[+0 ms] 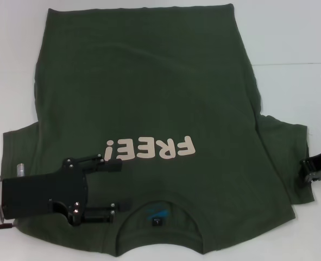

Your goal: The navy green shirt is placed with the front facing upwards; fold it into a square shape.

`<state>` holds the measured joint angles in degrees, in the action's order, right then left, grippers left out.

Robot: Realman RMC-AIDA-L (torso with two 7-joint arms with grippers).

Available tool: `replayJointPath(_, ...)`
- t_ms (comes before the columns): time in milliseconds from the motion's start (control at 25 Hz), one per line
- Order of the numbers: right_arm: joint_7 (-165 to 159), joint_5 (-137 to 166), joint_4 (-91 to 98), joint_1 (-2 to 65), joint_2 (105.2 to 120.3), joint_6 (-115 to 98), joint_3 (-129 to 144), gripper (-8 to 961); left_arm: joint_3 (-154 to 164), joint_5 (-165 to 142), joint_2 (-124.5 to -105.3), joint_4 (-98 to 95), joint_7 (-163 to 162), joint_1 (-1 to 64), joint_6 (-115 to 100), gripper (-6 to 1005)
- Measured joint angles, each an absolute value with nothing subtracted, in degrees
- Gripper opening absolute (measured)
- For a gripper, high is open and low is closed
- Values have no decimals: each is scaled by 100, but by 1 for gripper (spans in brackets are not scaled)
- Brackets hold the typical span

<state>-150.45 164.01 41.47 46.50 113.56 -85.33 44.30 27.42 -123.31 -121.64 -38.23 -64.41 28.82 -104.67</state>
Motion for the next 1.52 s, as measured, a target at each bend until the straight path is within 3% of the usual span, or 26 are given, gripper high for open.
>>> replayJointPath(240, -15027, 16401, 4143, 4662, 11356, -8534, 4441, 0, 2742, -12327, -12164, -3823, -6433, 2882, -10461, 827)
replayJointPath(840, -15022, 16574, 4785, 4333, 11133, -7980, 4490, 28, 2742, -12289, -12173, -3778, -6401, 2870, -10432, 827)
replayJointPath(1520, -14820, 16787, 4898, 4445, 11170, -6951, 4533, 60, 2697, -12264, -12187, -3690, -6388, 2865, -10380, 827)
